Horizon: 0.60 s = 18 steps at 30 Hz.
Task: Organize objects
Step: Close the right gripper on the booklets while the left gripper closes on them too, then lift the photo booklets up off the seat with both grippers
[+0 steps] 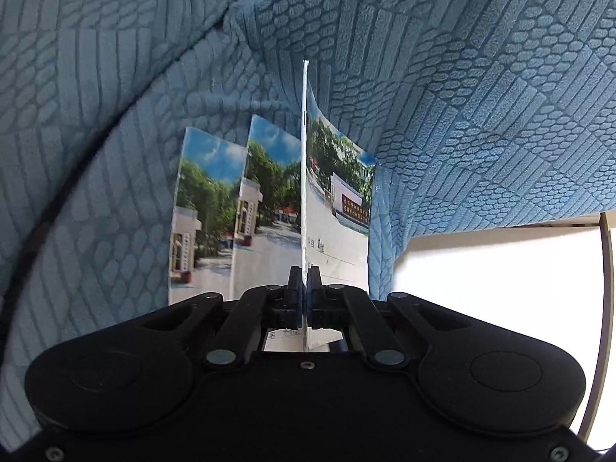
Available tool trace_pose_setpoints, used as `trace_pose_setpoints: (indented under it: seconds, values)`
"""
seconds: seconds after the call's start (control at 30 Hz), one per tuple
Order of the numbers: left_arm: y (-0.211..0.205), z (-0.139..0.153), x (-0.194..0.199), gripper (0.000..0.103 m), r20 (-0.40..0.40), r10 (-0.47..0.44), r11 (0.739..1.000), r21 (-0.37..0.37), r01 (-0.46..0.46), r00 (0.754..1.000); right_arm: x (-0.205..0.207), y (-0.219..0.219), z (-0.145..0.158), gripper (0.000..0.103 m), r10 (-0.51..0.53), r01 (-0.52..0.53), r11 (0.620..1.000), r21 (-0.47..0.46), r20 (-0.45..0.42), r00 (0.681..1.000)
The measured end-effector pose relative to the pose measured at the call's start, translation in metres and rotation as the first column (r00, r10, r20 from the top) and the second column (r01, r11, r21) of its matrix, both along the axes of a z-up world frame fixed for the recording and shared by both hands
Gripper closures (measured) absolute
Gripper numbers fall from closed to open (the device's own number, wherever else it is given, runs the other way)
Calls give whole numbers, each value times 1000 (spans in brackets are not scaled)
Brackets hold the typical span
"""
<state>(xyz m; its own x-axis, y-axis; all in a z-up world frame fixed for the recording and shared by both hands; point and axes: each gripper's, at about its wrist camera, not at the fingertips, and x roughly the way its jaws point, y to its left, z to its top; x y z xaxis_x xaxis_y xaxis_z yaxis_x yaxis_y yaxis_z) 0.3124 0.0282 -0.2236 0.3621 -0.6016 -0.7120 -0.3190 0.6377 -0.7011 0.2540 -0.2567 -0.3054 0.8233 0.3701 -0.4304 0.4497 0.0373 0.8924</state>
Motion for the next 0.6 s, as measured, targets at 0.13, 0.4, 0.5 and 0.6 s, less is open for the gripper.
trace_pose_setpoints:
  seconds: [0.13, 0.4, 0.5, 0.6]
  values:
    - [6, 5, -3, 102, 11, -4, 1000, 25, 4, 1000, 1, -5, 0, 82, -33, 33, 998, -53, -2, 999]
    - [6, 18, -3, 102, 39, -24, 996, 83, 21, 999, 1, -9, -1, 95, 67, -68, 997, -44, -24, 997]
    - [7, 22, -6, 102, 34, -27, 997, 69, 25, 999, -2, -16, 12, 97, 89, -88, 994, -67, 4, 996]
    - [8, 31, -10, 102, 38, -31, 997, 75, 28, 999, -2, -14, 27, 98, 139, -137, 984, -117, 7, 990]
